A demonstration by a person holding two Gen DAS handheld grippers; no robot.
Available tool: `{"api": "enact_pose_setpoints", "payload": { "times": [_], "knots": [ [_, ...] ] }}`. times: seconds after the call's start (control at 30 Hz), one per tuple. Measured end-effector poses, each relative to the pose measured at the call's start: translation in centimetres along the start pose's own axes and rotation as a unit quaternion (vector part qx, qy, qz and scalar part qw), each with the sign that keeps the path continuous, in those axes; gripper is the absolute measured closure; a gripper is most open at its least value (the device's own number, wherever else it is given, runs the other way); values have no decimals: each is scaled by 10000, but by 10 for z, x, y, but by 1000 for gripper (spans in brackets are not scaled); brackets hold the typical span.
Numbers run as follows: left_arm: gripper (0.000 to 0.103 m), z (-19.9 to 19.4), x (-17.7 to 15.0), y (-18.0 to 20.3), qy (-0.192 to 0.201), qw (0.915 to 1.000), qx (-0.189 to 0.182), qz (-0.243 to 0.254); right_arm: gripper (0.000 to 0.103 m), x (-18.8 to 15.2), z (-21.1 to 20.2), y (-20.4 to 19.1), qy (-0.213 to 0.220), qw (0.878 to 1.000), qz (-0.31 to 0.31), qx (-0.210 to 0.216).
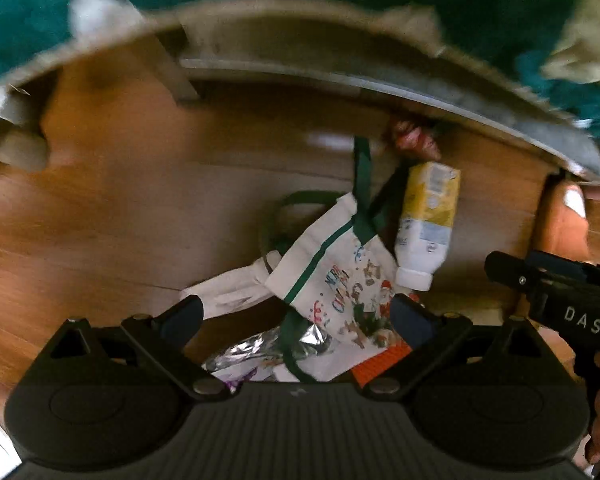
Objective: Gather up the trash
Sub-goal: 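Grasp the white tote bag with the left tool while the right tool grasps the yellow carton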
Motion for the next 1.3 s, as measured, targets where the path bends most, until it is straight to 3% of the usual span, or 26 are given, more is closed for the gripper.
{"api": "enact_pose_setpoints", "payload": {
  "times": [0.2, 0.47, 0.63, 0.7, 0.93, 1.1, 1.3],
  "knots": [
    [3, 57, -9, 18, -505, 9986, 132, 95, 49, 2, 52, 28, -294, 9988, 369, -94],
    [5, 94, -3, 21, -589, 9979, 248, -143, 49, 10, 98, 38, -413, 9974, 586, -64],
    [36, 107, 0, 27, -689, 9974, 7, -209, 49, 13, 114, 42, -484, 9964, 691, -33],
    [39, 110, 1, 26, -659, 9976, 49, -196, 49, 15, 120, 42, -480, 9967, 646, -93],
    [66, 101, 3, 29, -435, 9989, -69, -127, 51, 12, 130, 46, -447, 9975, 432, -335],
    [75, 87, 2, 34, -334, 9993, -144, 44, 53, 11, 114, 42, -370, 9971, -54, -669],
    [83, 47, 1, 39, -153, 9996, -179, 177, 53, 4, 66, 40, -161, 9971, -23, -750]
  ]
}}
Point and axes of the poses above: each gripper's, at about its wrist camera, not at the fingertips, and z roughly the way its jaws point, y to its right, x to its top, the point moved 10 cm from there along z, roughly the way its jaws point, and after that the axes turned 13 degrees about x, right-handed, at the moved point
